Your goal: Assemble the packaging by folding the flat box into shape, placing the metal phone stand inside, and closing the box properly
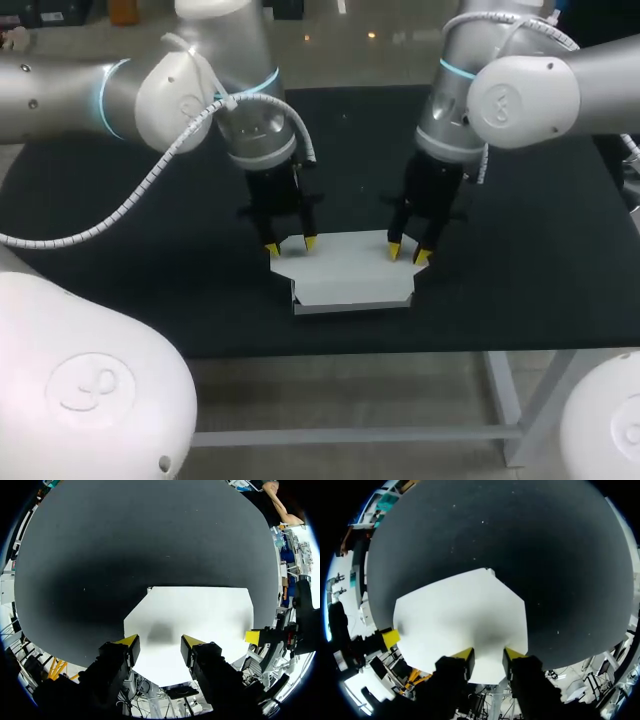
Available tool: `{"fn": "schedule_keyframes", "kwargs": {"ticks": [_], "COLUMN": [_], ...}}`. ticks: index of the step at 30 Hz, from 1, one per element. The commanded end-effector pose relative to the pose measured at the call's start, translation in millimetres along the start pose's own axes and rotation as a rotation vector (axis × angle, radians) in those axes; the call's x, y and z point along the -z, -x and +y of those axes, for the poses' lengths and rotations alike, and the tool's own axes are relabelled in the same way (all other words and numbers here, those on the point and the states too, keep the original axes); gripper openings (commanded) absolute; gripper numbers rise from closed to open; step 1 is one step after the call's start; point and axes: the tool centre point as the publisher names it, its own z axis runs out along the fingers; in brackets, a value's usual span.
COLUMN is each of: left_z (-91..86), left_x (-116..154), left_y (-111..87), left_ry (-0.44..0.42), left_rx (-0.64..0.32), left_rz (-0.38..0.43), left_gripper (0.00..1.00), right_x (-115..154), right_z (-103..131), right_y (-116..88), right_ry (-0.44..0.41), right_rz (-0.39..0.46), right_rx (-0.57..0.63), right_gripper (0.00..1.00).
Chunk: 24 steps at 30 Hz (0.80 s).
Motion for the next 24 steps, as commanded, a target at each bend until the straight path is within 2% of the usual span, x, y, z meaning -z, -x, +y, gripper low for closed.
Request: {"fn": "schedule_keyframes", "kwargs": {"ticks": [1,5,12,24], "left_z": [-4.0,-2.3,0.3,6.7], "left_x": [-5,-8,-12,-15], "left_y": [-1.9,-0.6,0.8,0.4], "left_ry": [0.011,0.016,0.017,0.006], "left_rx": [0.017,0.039,0.054,0.062], "left_rz": [-0.006,-0.010,-0.004,-0.004], "left_gripper": [0.56,0.60,0.53,0.53], "right_x": [-6,-9,-12,-12], "right_z": [0,1,3,0], "right_y": [1,3,5,11], "right_ry": [0.013,0.028,0.062,0.156], "right_rz": [0.005,0.007,0.015,0.043], "right_rx": [-0.003,-0.011,-0.023,-0.033], "right_gripper": [0.42,0.42,0.42,0.41]}}
